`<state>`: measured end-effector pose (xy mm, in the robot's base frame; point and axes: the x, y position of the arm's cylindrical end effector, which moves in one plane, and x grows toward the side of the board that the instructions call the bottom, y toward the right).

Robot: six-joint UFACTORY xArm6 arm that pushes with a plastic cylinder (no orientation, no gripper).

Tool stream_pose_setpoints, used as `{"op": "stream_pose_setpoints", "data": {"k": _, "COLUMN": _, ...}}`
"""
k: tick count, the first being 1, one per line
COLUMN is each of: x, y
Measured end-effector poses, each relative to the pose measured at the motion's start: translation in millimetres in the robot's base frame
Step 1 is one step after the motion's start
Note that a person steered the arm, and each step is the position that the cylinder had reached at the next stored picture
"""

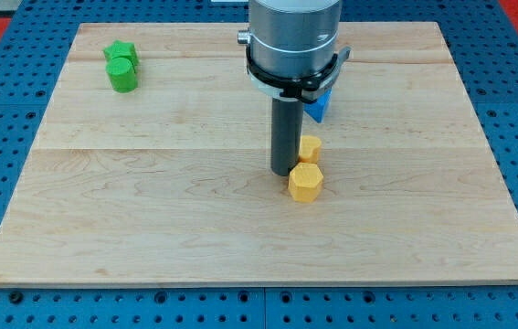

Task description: Push yellow heart below blue triangle

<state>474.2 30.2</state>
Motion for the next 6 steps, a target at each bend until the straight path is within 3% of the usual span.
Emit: {"op": "stream_pose_setpoints", "data": {"k": 6, "x": 6.8, "y": 65.1}}
